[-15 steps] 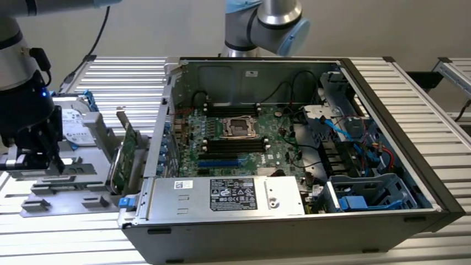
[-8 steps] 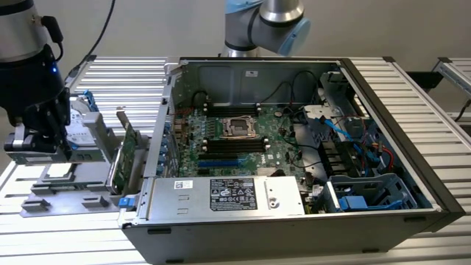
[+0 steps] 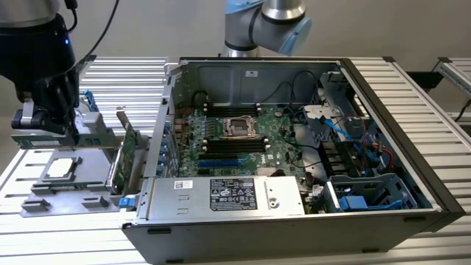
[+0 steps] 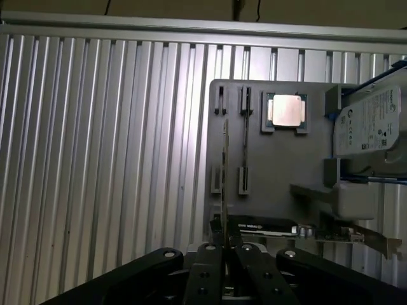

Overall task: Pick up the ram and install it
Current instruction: 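Pick up the ram and move it above insertion slot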

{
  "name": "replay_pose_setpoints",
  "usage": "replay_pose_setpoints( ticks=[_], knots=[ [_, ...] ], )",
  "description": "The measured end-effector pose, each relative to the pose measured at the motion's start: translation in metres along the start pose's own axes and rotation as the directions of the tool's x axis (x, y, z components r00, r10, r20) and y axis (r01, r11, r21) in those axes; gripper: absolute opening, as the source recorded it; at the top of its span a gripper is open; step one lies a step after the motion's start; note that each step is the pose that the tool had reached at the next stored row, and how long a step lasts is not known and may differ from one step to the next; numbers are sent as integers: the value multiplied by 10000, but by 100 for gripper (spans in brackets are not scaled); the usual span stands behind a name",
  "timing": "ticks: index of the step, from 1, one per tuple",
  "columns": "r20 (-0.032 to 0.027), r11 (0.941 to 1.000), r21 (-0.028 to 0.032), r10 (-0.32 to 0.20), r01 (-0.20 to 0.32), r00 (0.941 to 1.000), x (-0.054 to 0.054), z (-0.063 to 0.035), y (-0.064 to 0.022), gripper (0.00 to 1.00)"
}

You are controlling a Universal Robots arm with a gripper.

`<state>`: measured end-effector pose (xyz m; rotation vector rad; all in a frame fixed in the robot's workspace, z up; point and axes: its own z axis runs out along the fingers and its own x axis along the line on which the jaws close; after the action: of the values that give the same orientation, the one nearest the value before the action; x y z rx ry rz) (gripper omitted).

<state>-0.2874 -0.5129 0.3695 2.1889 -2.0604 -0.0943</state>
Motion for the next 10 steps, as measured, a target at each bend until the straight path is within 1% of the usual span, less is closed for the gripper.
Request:
replay_pose_setpoints(
  ticks=[3,8,10],
  knots=[
    [1,10000,-25,-1,1,10000,3,-150,-97,14],
    [2,10000,-25,-2,2,10000,3,-391,-279,14],
    [4,10000,-23,-2,2,10000,-1,-463,-350,14]
  ],
)
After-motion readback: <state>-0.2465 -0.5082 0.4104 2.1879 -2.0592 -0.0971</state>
